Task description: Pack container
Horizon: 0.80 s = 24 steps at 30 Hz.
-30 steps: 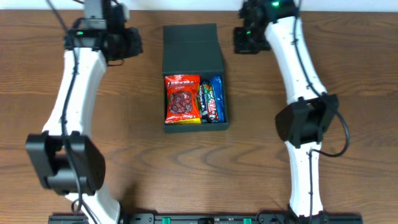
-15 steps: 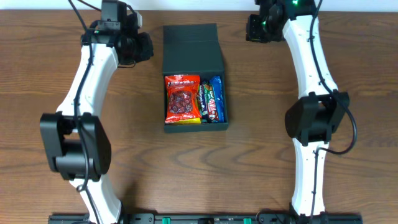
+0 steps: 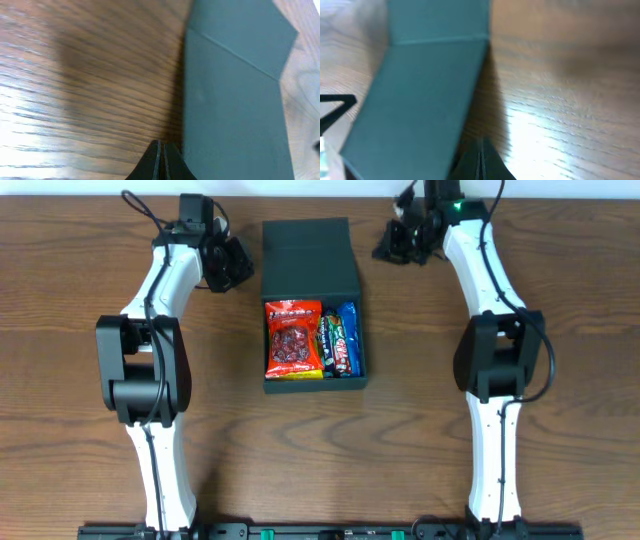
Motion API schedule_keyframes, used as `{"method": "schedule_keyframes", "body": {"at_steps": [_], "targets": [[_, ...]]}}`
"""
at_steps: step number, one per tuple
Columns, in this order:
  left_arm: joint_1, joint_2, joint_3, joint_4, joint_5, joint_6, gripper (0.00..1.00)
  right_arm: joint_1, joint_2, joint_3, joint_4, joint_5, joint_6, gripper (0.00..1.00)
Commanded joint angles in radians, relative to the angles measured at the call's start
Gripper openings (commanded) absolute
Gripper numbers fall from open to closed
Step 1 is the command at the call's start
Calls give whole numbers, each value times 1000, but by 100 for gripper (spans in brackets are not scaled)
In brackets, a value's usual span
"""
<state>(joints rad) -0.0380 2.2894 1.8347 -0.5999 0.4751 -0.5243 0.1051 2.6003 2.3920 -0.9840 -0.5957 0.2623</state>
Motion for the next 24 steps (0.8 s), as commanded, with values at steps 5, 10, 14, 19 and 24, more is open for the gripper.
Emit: {"method": "schedule_keyframes", "body": {"at_steps": [5, 10, 14, 19, 24], "targets": [[19, 23, 30, -56, -37, -22, 6, -8, 42, -6, -29, -76, 9, 1], [16, 45, 30, -56, 15, -23, 6, 7, 53, -6, -39, -97, -21, 2], [13, 47, 29, -49, 13, -23, 5, 8, 55, -8, -47, -97, -40, 2], [-14, 64, 29, -23, 24, -38, 6, 11, 56, -17, -50, -104, -59, 2], [-24, 80, 29, -17, 37, -43, 5, 13, 58, -19, -64, -113, -80, 2]]}}
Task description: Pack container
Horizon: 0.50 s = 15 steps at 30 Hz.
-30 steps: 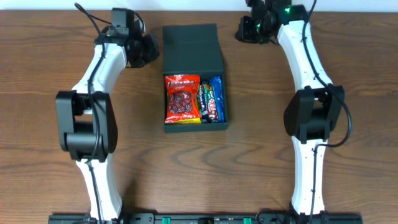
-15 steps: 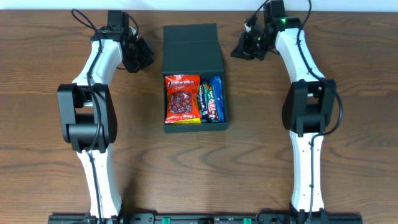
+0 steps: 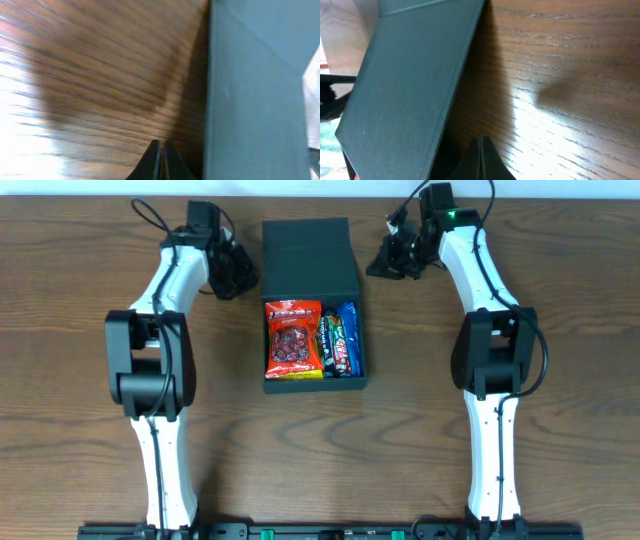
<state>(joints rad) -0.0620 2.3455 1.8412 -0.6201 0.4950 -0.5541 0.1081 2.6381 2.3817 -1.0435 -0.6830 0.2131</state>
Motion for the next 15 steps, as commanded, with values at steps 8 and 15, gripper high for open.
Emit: {"method": "schedule_keyframes", "body": {"at_steps": [8, 15], "targets": [[-17, 34, 23, 12, 31, -30, 6, 13, 64, -9, -8, -127, -31, 2], [-19, 33, 23, 47, 50, -35, 6, 25, 79, -9, 18, -242, -46, 1]]}}
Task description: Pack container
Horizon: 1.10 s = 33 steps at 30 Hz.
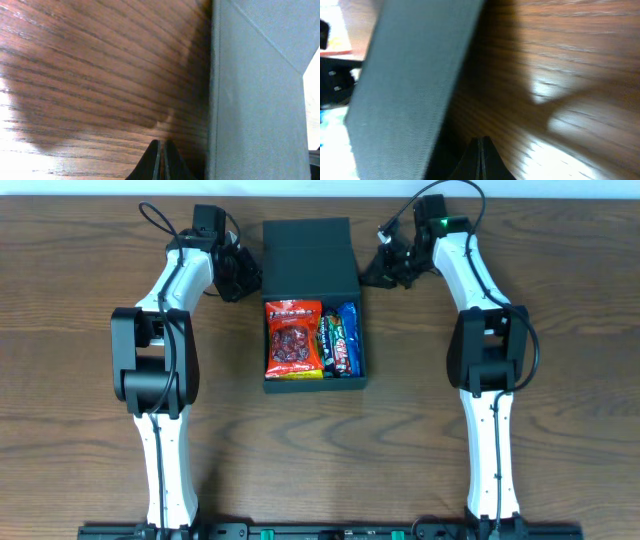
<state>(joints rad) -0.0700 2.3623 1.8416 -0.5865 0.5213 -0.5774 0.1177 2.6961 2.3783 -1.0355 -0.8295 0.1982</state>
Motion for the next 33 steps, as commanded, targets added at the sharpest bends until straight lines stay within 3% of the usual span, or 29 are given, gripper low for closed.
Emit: {"method": "schedule_keyframes", "body": {"at_steps": [1, 12, 21, 29, 33], "targets": [[-11, 17, 23, 25, 30, -14, 6, 16, 21, -6, 24, -126, -42, 2], [-8, 16, 23, 225, 232, -1, 6, -2, 21, -5, 93, -366, -141, 2], [-6, -24, 60, 247, 303, 71, 6, -45, -30, -3, 82, -360, -199, 2], [-6, -113, 86, 248, 321, 177, 6, -55, -178, -3, -88, -257, -409, 1], [-6, -148, 86, 247, 322, 206, 6, -55, -230, -3, -92, -251, -417, 1]]}}
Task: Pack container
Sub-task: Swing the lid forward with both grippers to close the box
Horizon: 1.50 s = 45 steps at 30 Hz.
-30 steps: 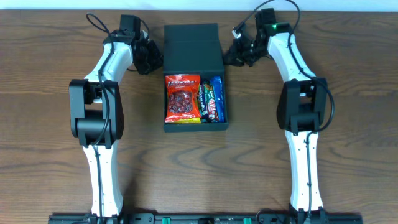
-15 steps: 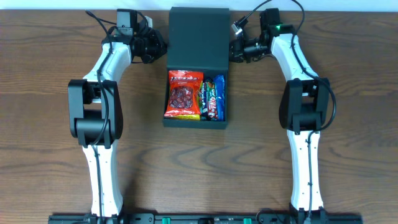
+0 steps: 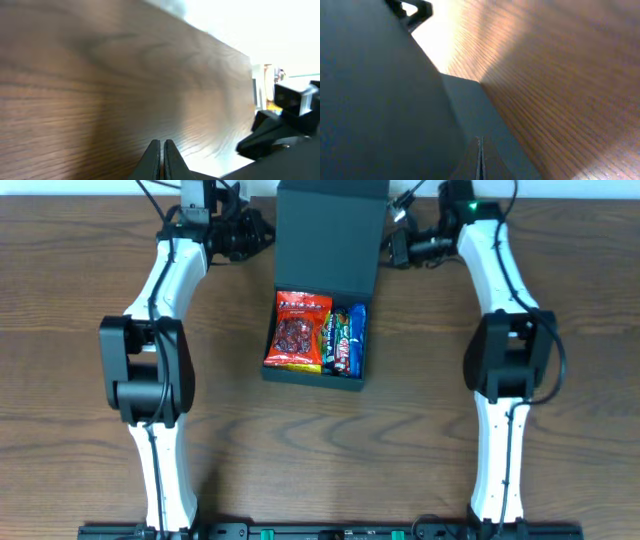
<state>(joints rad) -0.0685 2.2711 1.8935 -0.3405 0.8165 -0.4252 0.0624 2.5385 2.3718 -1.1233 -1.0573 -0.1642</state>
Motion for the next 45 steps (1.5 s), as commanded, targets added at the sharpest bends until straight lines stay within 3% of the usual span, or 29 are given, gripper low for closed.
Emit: {"method": "schedule_keyframes", "body": {"at_steps": [1, 10, 20, 25, 35, 45], "targets": [[-8, -67, 34, 1, 28, 64, 6, 0, -80, 4, -5, -23, -55, 1], [-8, -128, 34, -24, 101, 137, 6, 5, -143, 4, -100, -21, -150, 1], [-2, -246, 34, -277, 81, 405, 6, 18, -253, 4, -237, 119, -212, 1], [-2, -294, 34, -413, -24, 509, 6, 40, -280, 4, -323, 190, -252, 1], [5, -333, 27, -644, -409, 545, 6, 42, -302, 3, -323, 492, -88, 1], [47, -330, -173, -658, -390, 515, 6, 39, -300, -98, -327, 647, 18, 2]]}}
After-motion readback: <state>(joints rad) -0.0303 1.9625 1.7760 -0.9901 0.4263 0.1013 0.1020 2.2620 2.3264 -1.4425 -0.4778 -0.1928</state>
